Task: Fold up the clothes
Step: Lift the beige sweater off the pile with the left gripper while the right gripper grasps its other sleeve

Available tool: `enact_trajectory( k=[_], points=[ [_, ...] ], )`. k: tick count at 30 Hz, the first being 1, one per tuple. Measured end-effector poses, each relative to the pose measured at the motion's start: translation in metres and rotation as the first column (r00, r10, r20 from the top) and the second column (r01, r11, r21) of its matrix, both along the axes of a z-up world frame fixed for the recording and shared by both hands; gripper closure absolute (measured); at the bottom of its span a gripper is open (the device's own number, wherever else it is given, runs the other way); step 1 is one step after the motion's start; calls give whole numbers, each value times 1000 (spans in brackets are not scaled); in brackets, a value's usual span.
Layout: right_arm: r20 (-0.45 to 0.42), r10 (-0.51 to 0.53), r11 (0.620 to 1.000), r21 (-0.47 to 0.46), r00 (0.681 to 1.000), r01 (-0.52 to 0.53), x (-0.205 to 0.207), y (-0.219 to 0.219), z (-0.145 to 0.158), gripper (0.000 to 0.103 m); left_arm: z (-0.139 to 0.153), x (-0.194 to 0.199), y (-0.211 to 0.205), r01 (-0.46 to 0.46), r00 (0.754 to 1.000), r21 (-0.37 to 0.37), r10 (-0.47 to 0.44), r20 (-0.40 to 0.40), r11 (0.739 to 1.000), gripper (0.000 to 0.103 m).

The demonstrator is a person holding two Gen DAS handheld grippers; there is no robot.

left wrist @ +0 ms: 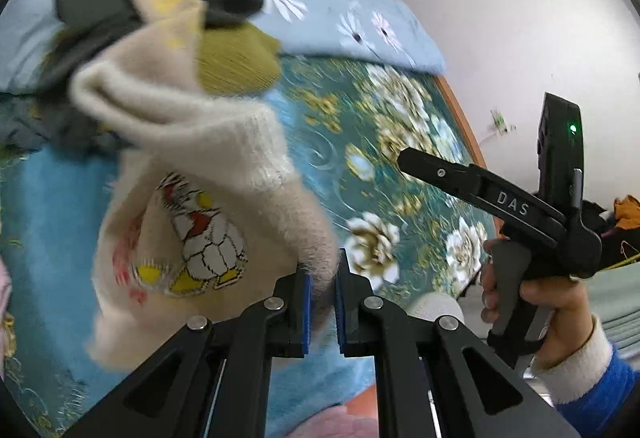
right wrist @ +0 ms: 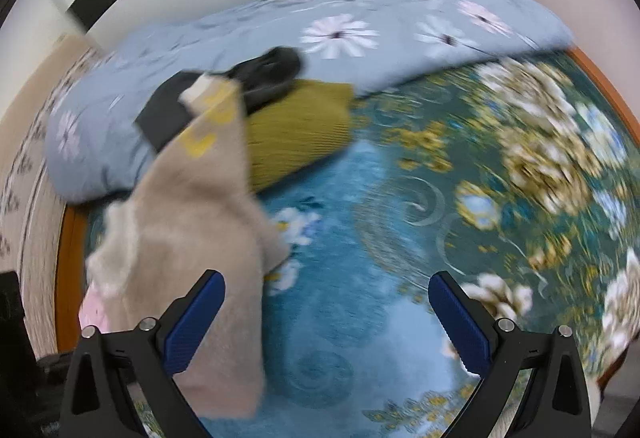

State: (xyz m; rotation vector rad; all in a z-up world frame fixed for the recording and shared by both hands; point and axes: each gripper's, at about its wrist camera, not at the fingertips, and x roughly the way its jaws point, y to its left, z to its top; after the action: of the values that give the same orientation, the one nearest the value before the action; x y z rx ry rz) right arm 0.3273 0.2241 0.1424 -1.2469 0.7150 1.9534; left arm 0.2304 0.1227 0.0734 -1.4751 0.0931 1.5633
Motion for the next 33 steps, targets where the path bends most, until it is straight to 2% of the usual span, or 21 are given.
enact_trajectory(
  k=[4,8,11,14,16,18,19,21,25,29,33],
  points=[
    [-6,-83,997,5,997,83,44,23,4,0,-13,2,43,-83,989,-11,84,121,996,94],
    [-12,-159,987,5,987,159,87,41,4,0,-27,-12,80,-176,963,-28,178,204,984,93],
    [-12,-183,983,-11,983,183,111,50,1,0,-46,-16,86,-213,937,-76,226,265,974,92],
    [10,-189,981,-36,982,189,125,57,-10,0,-60,-8,82,-210,920,-124,239,311,970,90],
    [19,-191,980,-60,981,191,129,59,-19,0,-62,-1,77,-181,923,-141,217,317,973,72],
    [12,-167,982,-84,986,167,125,58,-26,0,-57,2,73,-158,927,-135,194,322,978,59],
    [8,-155,983,-97,988,155,124,58,-30,0,-52,2,71,-151,928,-127,185,324,980,55],
    [1,-131,984,-121,991,131,120,57,-37,0,-42,-7,62,-164,926,-104,189,327,981,51],
    [-16,-85,982,-168,996,81,113,54,-51,0,-24,-41,33,-247,919,-84,260,297,966,47],
    [-34,-44,976,-214,998,36,108,51,-63,0,-20,-80,18,-350,901,-132,372,224,927,45],
    [-126,-18,955,-295,992,-20,102,47,-65,0,-28,-115,23,-444,860,-163,470,199,881,45]
  ],
)
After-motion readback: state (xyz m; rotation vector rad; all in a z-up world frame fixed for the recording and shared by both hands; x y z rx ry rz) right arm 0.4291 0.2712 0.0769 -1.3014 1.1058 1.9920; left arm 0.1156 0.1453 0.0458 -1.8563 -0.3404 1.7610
